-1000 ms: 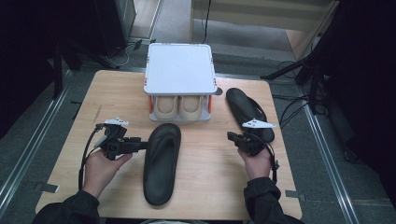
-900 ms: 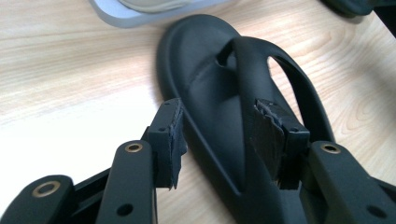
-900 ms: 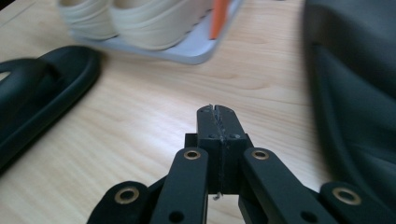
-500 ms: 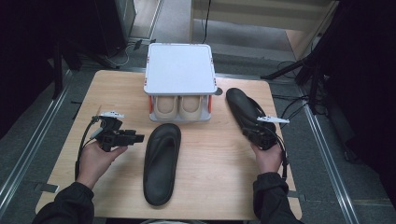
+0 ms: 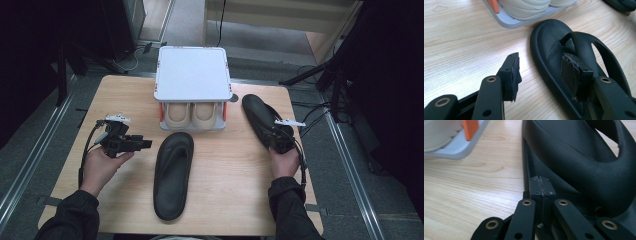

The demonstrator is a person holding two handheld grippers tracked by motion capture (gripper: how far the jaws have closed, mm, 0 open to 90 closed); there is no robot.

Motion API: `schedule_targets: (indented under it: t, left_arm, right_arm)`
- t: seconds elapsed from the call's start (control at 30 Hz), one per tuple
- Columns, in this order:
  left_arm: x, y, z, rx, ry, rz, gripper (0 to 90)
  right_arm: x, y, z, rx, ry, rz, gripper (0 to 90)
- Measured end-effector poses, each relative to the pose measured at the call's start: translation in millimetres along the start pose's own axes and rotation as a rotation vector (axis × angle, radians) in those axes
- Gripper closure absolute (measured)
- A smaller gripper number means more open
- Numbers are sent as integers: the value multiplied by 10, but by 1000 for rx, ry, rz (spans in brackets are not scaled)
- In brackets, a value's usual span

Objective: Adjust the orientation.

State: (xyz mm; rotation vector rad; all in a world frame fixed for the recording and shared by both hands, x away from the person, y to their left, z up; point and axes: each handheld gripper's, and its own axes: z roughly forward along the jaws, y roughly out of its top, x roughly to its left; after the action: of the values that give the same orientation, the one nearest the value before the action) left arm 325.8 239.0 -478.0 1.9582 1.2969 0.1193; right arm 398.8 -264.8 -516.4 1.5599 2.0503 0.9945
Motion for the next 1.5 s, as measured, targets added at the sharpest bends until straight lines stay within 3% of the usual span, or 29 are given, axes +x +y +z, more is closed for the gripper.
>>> schedule_targets:
  t: [0.33, 0.53, 0.83, 1.5]
  left_arm:
    - [-3, -86, -39, 2, -2, 9, 491]
    - [37, -112, -98, -13, -5, -9, 490]
    - [42, -112, -90, -10, -9, -10, 490]
    - [37, -115, -77, 0, -10, -6, 490]
  right_arm:
    - [-121, -73, 0, 25, -15, 40, 900]
    - [-157, -106, -59, 41, -12, 22, 900]
    - [-252, -151, -147, 55, -22, 44, 900]
    - [-578, -202, -252, 62, -47, 97, 900]
